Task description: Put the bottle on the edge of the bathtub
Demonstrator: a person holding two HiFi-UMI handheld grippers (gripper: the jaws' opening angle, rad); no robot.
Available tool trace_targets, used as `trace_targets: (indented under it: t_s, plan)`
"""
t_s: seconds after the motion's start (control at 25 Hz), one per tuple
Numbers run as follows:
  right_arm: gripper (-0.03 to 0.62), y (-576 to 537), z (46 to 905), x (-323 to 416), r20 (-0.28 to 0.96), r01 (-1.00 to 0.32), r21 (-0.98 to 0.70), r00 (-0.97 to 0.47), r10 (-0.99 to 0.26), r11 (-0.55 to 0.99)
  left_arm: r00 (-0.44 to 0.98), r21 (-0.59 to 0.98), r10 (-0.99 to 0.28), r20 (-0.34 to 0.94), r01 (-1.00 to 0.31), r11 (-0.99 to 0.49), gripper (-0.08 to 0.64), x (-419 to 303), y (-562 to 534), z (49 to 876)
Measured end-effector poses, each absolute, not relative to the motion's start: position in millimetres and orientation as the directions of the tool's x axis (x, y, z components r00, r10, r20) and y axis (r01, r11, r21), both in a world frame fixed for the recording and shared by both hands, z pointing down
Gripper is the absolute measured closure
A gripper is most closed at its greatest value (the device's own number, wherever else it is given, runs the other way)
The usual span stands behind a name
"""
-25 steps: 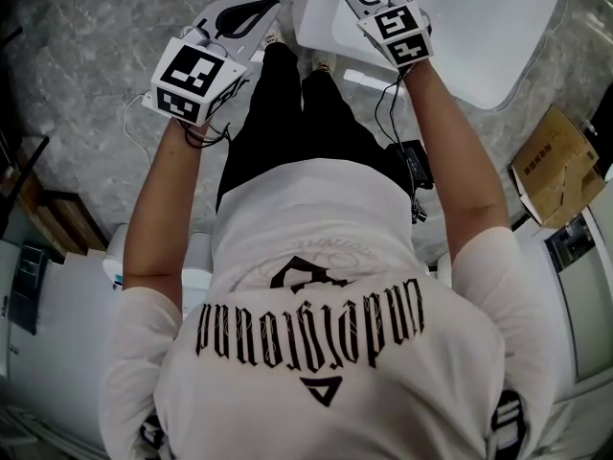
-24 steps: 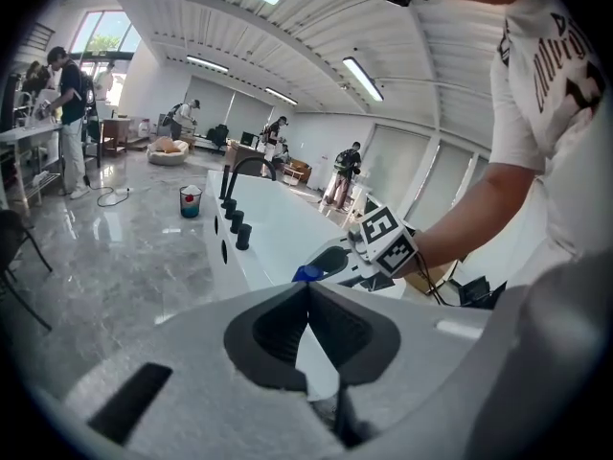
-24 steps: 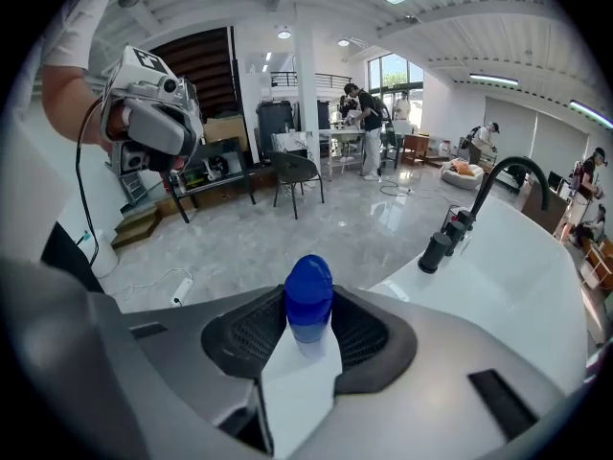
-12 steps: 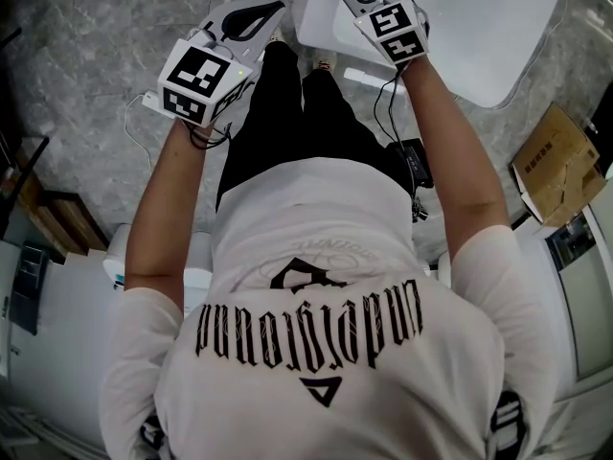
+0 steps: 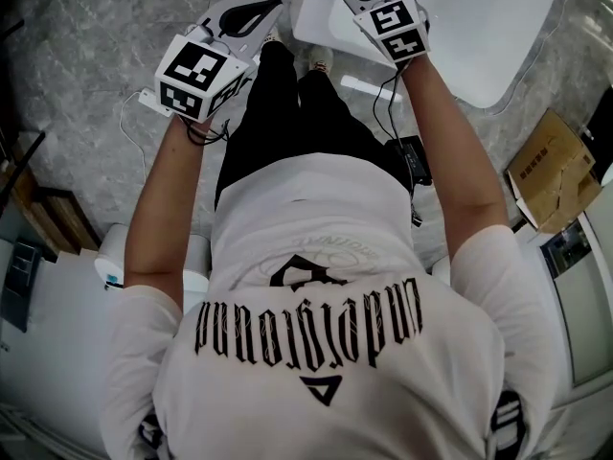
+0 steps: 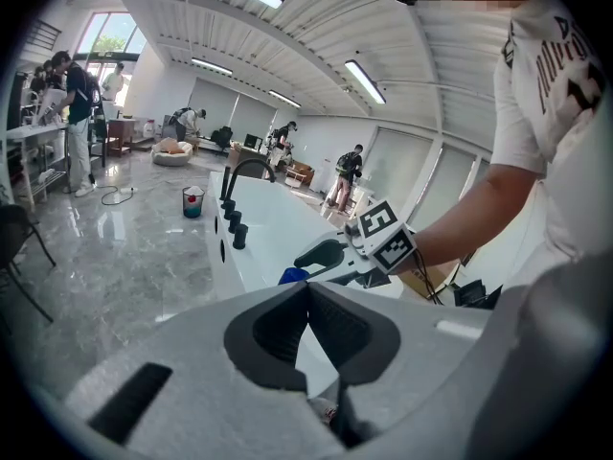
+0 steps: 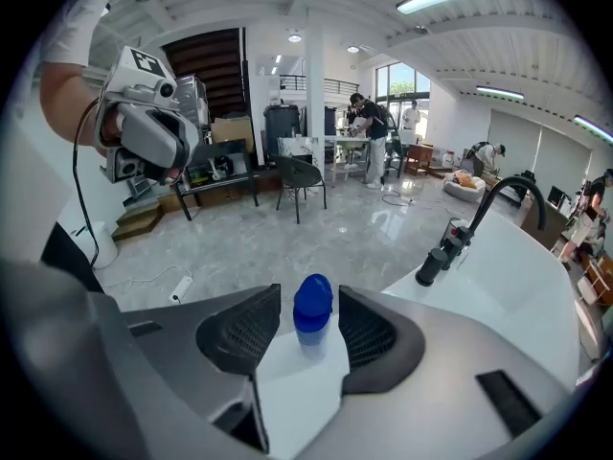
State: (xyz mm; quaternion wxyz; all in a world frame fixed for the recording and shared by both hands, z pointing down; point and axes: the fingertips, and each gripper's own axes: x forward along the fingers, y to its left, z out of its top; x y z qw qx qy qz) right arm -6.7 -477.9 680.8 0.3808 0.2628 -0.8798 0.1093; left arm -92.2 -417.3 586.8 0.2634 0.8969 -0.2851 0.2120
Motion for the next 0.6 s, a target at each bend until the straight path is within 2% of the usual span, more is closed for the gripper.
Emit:
trace_targets:
  t_s: [0.44,0.6]
  plan:
    - [0.419,-443.0,598.3,11.4,0.633,-0.531,0.039,-0.642,-0.433,0.846,0.705,0.277,-0.500,0.503,-0.679,-0.680,0.545,-74.5,-381.8,546.1]
    - [0.431,-414.3,558.3,18.1,0.600,-0.490,0.008,-0.695,-0.396,0.871,0.685,0.246,-0.543,0.485,-0.703,-0.668,0.545,-62.5,-367.7,521.5]
